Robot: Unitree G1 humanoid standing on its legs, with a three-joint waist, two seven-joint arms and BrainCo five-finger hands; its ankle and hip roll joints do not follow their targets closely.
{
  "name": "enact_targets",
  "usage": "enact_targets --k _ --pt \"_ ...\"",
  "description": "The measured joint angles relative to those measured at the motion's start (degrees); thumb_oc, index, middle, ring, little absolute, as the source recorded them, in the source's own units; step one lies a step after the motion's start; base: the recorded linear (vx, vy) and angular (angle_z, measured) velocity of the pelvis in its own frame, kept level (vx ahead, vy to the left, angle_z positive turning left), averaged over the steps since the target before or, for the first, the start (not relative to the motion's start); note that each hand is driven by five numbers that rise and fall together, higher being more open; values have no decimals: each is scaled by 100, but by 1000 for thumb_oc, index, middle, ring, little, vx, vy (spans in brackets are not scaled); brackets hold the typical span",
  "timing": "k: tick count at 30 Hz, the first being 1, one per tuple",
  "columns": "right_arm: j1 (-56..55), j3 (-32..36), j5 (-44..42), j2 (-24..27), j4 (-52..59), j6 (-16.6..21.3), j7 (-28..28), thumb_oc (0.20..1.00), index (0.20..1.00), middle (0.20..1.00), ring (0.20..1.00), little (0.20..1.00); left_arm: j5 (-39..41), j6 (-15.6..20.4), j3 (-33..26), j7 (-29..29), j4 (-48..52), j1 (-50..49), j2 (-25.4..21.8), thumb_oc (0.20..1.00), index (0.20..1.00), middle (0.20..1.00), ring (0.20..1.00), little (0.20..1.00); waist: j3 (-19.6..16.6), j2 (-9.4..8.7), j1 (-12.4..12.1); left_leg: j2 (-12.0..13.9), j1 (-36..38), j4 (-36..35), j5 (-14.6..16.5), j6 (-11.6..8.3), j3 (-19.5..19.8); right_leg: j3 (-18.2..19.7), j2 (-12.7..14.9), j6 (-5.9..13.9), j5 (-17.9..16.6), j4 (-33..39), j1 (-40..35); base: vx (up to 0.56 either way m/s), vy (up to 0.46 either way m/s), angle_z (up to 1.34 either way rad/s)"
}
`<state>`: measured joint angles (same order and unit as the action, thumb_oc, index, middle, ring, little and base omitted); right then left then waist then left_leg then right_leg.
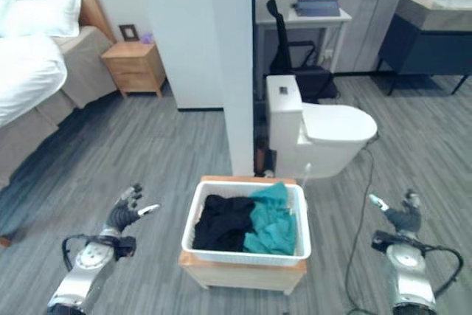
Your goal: Grab the laundry basket,head to the washer,open it,put in the laundry and shut it.
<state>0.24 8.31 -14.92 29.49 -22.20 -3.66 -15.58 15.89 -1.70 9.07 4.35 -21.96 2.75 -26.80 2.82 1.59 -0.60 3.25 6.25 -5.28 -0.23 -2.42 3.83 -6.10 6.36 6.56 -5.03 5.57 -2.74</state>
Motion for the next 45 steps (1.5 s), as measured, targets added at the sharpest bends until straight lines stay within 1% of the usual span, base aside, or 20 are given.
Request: enact_targets --k 4,6,7,13,14,16,17,18,21,23,24,25,26,27,28,30,35,40,43,45 --pt "675 -791 -14 68 -633 -177 365 1000 1000 1000 1000 1000 301 -150 605 -1 -938 708 37 1000 1000 1000 1000 1000 8 -70 41 26 -32 1 -29 -44 -116 91 -36 -34 -90 0 87 -21 -10 -15" --pt "888 -1004 -19 69 -799 -211 502 1000 1000 1000 1000 1000 427 -220 751 1 -1218 972 53 1000 1000 1000 1000 1000 32 -100 67 38 -48 1 -34 -52 -116 87 -46 -36 -99 0 107 -104 -21 1" --pt "1170 -1288 -15 84 -1021 -299 628 1000 1000 1000 1000 1000 423 -241 881 7 -1750 1386 62 1000 1000 1000 1000 1000 68 -138 92 46 -150 3 -66 -91 -106 83 -60 -49 -152 -14 213 -122 -26 2" --pt "1594 -1664 -12 17 -1314 -405 841 1000 1000 1000 1000 1000 433 -355 1045 62 -2817 2098 176 1000 1000 1000 1000 1000 425 -252 144 57 -465 6 -156 -151 -99 80 -71 -90 -250 -50 517 -138 -21 0" --pt "1844 -1799 -16 13 -1618 -393 852 1000 1000 1000 1000 1000 416 -296 1231 66 -3645 2562 287 1000 1000 1000 1000 1000 676 -331 168 56 -607 10 -244 -171 -90 83 -88 -112 -346 -52 671 -238 -41 1" --pt "2568 -2282 -22 -92 -2351 -404 869 1000 1000 1000 1000 1000 370 -341 1590 98 -5737 3679 429 1000 1000 1000 1000 1000 921 -456 243 59 -809 77 -283 -198 -93 93 -83 -117 -421 -51 849 -200 -33 -4" --pt "2906 -2477 -70 -137 -2556 -388 872 1000 1000 1000 1000 1000 233 -465 1723 186 -6101 4110 319 1000 1000 1000 1000 1000 1105 -533 321 62 -972 123 -319 -226 -85 98 -100 -148 -485 -52 985 -77 -11 -2" --pt "3031 -2487 -129 -135 -2619 -392 871 1000 1000 1000 1000 1000 143 -445 1752 202 -6083 4304 254 1000 1000 1000 1000 1000 1220 -539 316 70 -987 119 -340 -237 -74 90 -123 -162 -501 -52 997 0 0 0" --pt "3013 -2419 -201 -135 -2560 -387 872 1000 1000 1000 1000 1000 112 -350 1689 241 -5582 4287 195 1000 1000 1000 1000 1000 1283 -445 295 114 -843 70 -339 -242 -71 79 -165 -166 -455 -52 871 -53 -9 -1" --pt "3024 -2348 -233 -133 -2528 -379 872 1000 1000 1000 1000 1000 111 -337 1684 280 -5498 4291 195 1000 1000 1000 1000 1000 1287 -431 297 127 -807 24 -340 -242 -85 84 -183 -175 -448 -52 861 -291 -57 -5" --pt "3474 -2798 -253 -295 -3160 -255 816 1000 1000 1000 1000 1000 69 -360 1886 337 -5829 4626 205 1000 1000 1000 1000 1000 1349 -501 310 122 -1002 173 -325 -270 -107 87 -212 -210 -491 -77 1014 -164 -40 -7" --pt "3854 -3055 -275 -339 -3637 -282 825 1000 1000 1000 1000 1000 -1 -376 1987 348 -6046 4951 203 1000 1000 1000 1000 1000 1431 -567 315 119 -1136 269 -303 -270 -106 93 -209 -204 -507 -73 1094 -67 -25 -1" --pt "4012 -3116 -286 -416 -3769 -290 843 1000 1000 1000 1000 1000 -72 -350 2005 378 -6021 5199 204 1000 1000 1000 1000 1000 1560 -608 295 122 -1247 317 -314 -283 -73 76 -213 -226 -548 -68 1163 -72 -31 12" --pt "4223 -3267 -284 -554 -4007 -252 881 1000 1000 1000 1000 1000 -112 -258 2120 385 -5997 5466 245 1000 1000 1000 1000 1000 1775 -595 274 129 -1291 317 -343 -316 -9 55 -217 -253 -591 -68 1189 -56 -24 14" --pt "4339 -3341 -278 -660 -4239 -257 938 1000 1000 1000 1000 1000 -130 -246 2149 385 -6010 5525 260 1000 1000 1000 1000 1000 1824 -591 276 134 -1296 316 -342 -317 -4 55 -233 -253 -591 -68 1191 -50 -16 9" --pt "4402 -3497 -276 -846 -4520 -282 1009 1000 1000 1000 1000 1000 -132 -252 2156 386 -6019 5565 253 1000 1000 1000 1000 1000 1845 -572 274 158 -1315 315 -339 -320 3 48 -230 -255 -574 -68 1205 -46 -8 1" --pt "4673 -3529 -250 -910 -4922 -281 1146 1000 1000 1000 1000 1000 -302 -280 2150 386 -6255 5576 246 1000 1000 1000 1000 1000 1923 -568 278 162 -1325 318 -338 -320 2 38 -232 -260 -574 -68 1209 -62 -12 1" --pt "4948 -3764 -238 -1017 -5151 -327 1192 1000 1000 1000 1000 1000 -346 -368 2148 386 -6254 5576 244 1000 1000 1000 1000 1000 1953 -597 205 170 -1408 335 -339 -322 2 47 -239 -279 -589 -68 1288 -35 -6 0" --pt "5045 -3771 -241 -1108 -5191 -381 1200 1000 1000 1000 1000 1000 -346 -388 2150 389 -6252 5584 241 1000 1000 1000 1000 1000 1993 -637 166 168 -1430 360 -336 -324 7 44 -238 -279 -589 -68 1296 -23 -4 1" --pt "5234 -3922 -240 -1147 -5338 -393 1203 1000 1000 1000 1000 1000 -344 -393 2151 391 -6254 5687 228 1000 1000 1000 1000 1000 2104 -696 147 164 -1448 403 -331 -327 12 43 -235 -283 -593 -68 1295 -40 -3 2"
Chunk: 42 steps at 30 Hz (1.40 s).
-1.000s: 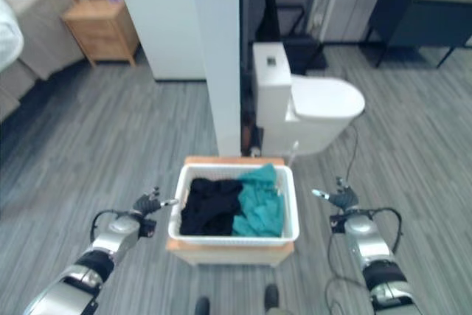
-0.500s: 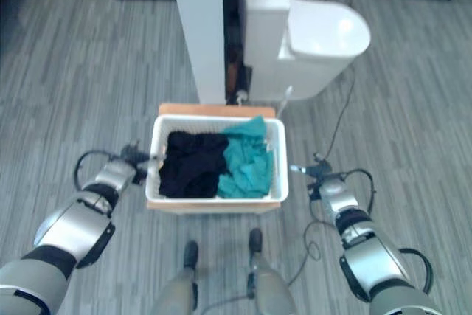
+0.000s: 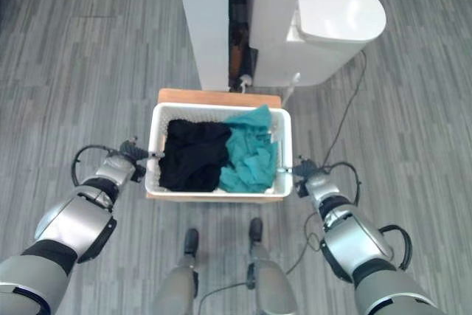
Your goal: Grab the laundry basket,head to the washer,open it,put in the laundry and shut it.
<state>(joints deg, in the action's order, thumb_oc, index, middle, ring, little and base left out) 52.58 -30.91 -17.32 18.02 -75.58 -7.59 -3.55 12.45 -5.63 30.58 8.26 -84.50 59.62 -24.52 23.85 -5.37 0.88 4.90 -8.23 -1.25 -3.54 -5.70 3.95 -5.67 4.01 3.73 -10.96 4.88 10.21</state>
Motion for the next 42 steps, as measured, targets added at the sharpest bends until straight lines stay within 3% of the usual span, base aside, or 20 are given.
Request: enact_targets --k 4,15,16,17,18,19,22,23,24,25,26,27,28,29,34,42 --pt "524 -203 1 -76 -145 -1 3 1000 1000 1000 1000 1000 4 -20 66 1 12 517 2 1000 1000 1000 1000 1000 181 -117 -16 -19 -346 180 6 -10 25 -20 12 -24 -95 -3 242 -17 1 2" --pt "924 -311 -44 -286 -483 -10 -2 1000 1000 1000 1000 1000 6 -33 248 37 10 1043 5 1000 1000 1000 1000 1000 245 -190 -2 -6 -679 328 34 -46 61 -76 -2 -49 -135 -4 491 -16 -3 1" --pt "949 -319 -47 -287 -501 -9 -3 1000 1000 1000 1000 1000 7 -34 275 36 7 1056 5 642 642 642 642 642 245 -190 2 -7 -722 341 35 -47 70 -81 -2 -55 -141 -4 522 6 -4 3" --pt "963 -330 -48 -287 -500 -8 -2 1000 1000 1000 1000 1000 8 -34 319 34 4 1054 8 564 564 564 564 564 245 -190 6 -7 -750 353 35 -47 78 -86 -3 -59 -144 -4 540 5 -8 4" --pt "986 -402 -47 -286 -501 -8 -1 1000 1000 1000 1000 1000 11 -31 342 32 3 1058 7 407 407 407 407 407 243 -193 10 -7 -786 385 42 -53 94 -94 -5 -62 -146 -5 557 18 -12 4" --pt "1013 -466 -47 -287 -513 -11 3 1000 1000 1000 1000 1000 23 -28 343 16 3 1062 11 200 200 200 200 200 244 -195 11 -5 -807 425 56 -56 105 -99 -12 -66 -149 -7 561 0 0 0" --pt "1047 -465 -48 -288 -537 -12 18 1000 1000 1000 1000 1000 14 -34 388 -26 -17 1069 12 200 200 200 200 200 243 -196 14 -4 -818 441 58 -55 105 -98 -13 -67 -151 -10 566 0 0 0" --pt "1080 -468 -48 -291 -577 -12 53 555 555 555 555 555 -6 -28 476 -73 -68 1078 13 200 200 200 200 200 242 -197 18 -4 -857 487 77 -57 106 -99 -14 -67 -152 -10 579 0 0 0" --pt "1110 -493 -42 -296 -611 -16 93 555 555 555 555 555 -29 -29 522 -103 -70 1089 15 200 200 200 200 200 240 -200 20 -4 -887 529 91 -58 108 -99 -18 -68 -153 -10 590 0 0 0" --pt "1151 -597 -38 -296 -631 -25 136 479 479 479 479 479 -175 -37 647 -129 -67 1125 16 200 200 200 200 200 239 -202 21 -5 -902 535 91 -58 112 -101 -18 -68 -156 -10 602 0 0 0" --pt "1161 -678 -38 -296 -644 -31 145 696 696 696 696 696 -241 -37 763 -134 -28 1136 12 200 200 200 200 200 238 -204 21 -5 -905 539 91 -58 113 -100 -18 -68 -156 -10 604 0 0 0" --pt "1165 -696 -37 -296 -647 -32 151 696 696 696 696 696 -250 -43 815 -143 -31 1142 11 200 200 200 200 200 238 -204 20 -5 -908 542 91 -58 113 -100 -17 -67 -155 -10 605 0 0 0" --pt "1165 -701 -37 -294 -652 -33 167 561 561 561 561 561 -437 -45 979 -177 -22 1142 -4 200 200 200 200 200 235 -207 19 -7 -927 554 91 -58 123 -100 -17 -67 -155 -10 613 18 -2 3" --pt "1161 -703 -37 -288 -653 -32 171 200 200 200 200 200 -523 -38 1045 -183 -5 1140 -9 200 200 200 200 200 231 -215 19 -10 -955 573 93 -57 136 -104 -15 -66 -154 -10 628 27 -3 5" --pt "1169 -701 -36 -270 -723 -33 223 200 200 200 200 200 -692 18 1131 -246 18 1233 -11 200 200 200 200 200 163 -317 -2 -44 -1159 732 131 -53 170 -106 6 -61 -159 -31 759 15 2 3" --pt "1169 -684 -37 -303 -841 -32 225 200 200 200 200 200 -859 17 1135 -237 18 1240 26 200 200 200 200 200 158 -324 -7 -66 -1185 807 147 -33 180 -111 24 -67 -182 -96 773 0 0 0"
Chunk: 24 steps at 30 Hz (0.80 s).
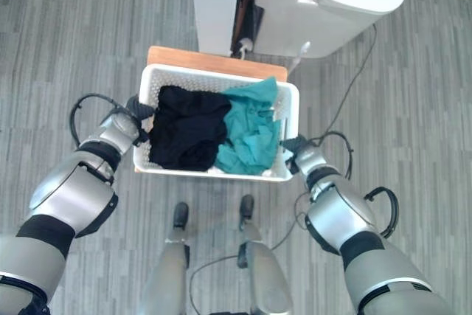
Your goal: Grab the laundry basket,head to the washer,open it,put in the laundry and shut it.
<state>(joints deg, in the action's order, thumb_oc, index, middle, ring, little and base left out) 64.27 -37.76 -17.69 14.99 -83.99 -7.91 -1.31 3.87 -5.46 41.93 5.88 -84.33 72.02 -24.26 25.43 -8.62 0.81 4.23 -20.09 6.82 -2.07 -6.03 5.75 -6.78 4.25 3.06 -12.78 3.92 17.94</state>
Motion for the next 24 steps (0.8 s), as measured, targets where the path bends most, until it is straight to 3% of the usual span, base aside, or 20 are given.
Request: enact_targets --k 10,14,18,19,22,24 --pt "-158 8 -128 73 260 -88 -3 200 200 200 200 200 -56 -12 183 -7 21 -255 -14 200 200 200 200 200 3 13 19 -9 235 -33 4 13 -29 11 19 -19 10 -75 -174 50 9 -2" --pt "-650 34 -72 416 1166 -152 15 200 200 200 200 200 -53 22 26 9 435 -798 -139 200 200 200 200 200 -2 54 4 -18 749 -220 45 81 -180 145 42 6 70 -80 -521 131 18 -14" --pt "-1865 505 62 1514 3088 -297 32 200 200 200 200 200 79 159 -281 -14 2044 -1605 -328 200 200 200 200 200 -177 332 13 -30 1349 -548 26 137 -247 161 93 46 183 -72 -958 152 4 -5" --pt "-2445 888 64 2039 4145 -328 67 200 200 200 200 200 322 200 -436 -62 3322 -2117 -714 200 200 200 200 200 -173 448 13 -25 1570 -660 17 147 -287 179 96 54 211 -61 -1110 126 1 -9" --pt "-3782 1826 61 2997 5745 -368 209 200 200 200 200 200 828 270 -467 -221 5881 -3227 -1368 200 200 200 200 200 -465 699 17 8 1906 -943 -15 120 -314 167 82 58 240 97 -1380 121 4 -4" --pt "-4570 2307 64 3587 6628 -228 401 200 200 200 200 200 972 329 -422 -414 6879 -3874 -1728 200 200 200 200 200 -644 849 51 24 2094 -1124 -42 138 -316 154 62 78 338 99 -1523 0 0 0"
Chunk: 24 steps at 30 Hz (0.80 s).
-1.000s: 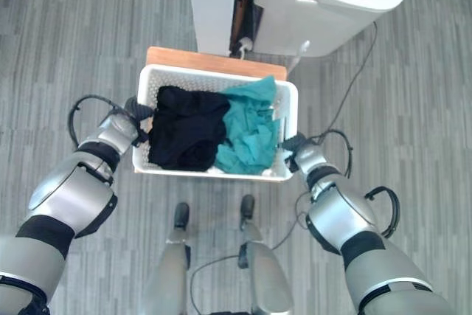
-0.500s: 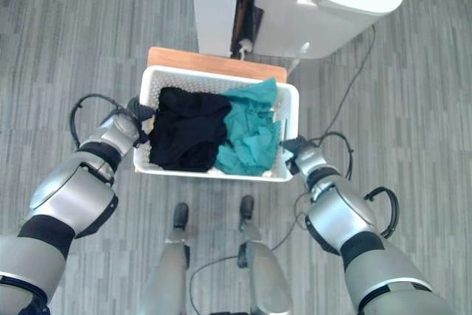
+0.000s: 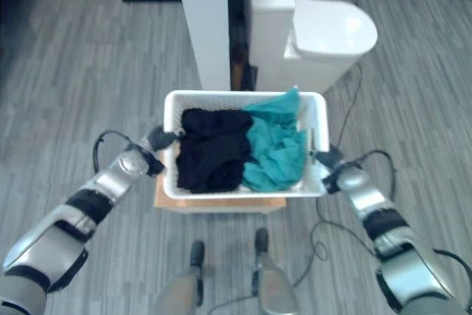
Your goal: Grab the laundry basket,head to the washer,open it,put in the laundry and shut it.
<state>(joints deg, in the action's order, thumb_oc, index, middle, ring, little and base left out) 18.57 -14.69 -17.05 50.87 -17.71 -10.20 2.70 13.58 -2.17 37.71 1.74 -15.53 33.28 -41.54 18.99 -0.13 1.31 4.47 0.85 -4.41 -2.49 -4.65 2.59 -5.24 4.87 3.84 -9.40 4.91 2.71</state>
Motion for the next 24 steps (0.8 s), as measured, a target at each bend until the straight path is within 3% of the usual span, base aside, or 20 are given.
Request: enact_targets --k 2,5,6,8,24 --pt "241 -243 16 -84 -481 25 25 200 200 200 200 200 4 57 138 -96 -689 44 395 200 200 200 200 200 -415 -10 82 3 6 1 40 45 -9 -3 -8 26 81 2 -1 0 0 0" --pt "323 -343 15 -101 -606 -11 71 200 200 200 200 200 0 27 152 -202 -849 128 463 200 200 200 200 200 -435 -20 125 14 -43 3 18 37 -4 -2 -1 23 65 2 81 185 5 3" --pt "-439 103 -5 203 165 -168 179 200 200 200 200 200 -1 -195 227 -323 -353 10 322 200 200 200 200 200 -427 60 92 8 24 -83 -9 51 42 -58 7 45 114 2 15 173 -13 28" --pt "-1347 398 -65 495 659 -202 460 200 200 200 200 200 -3 -237 429 -593 116 -201 105 200 200 200 200 200 -472 148 121 9 335 -84 31 63 162 -196 17 82 219 7 -371 55 -8 29" --pt "-1376 401 -71 489 604 -216 623 200 200 200 200 200 -65 -390 443 -733 -7 -155 174 200 200 200 200 200 -575 184 93 -73 388 -80 90 81 185 -214 103 117 277 5 -440 5 -3 1"
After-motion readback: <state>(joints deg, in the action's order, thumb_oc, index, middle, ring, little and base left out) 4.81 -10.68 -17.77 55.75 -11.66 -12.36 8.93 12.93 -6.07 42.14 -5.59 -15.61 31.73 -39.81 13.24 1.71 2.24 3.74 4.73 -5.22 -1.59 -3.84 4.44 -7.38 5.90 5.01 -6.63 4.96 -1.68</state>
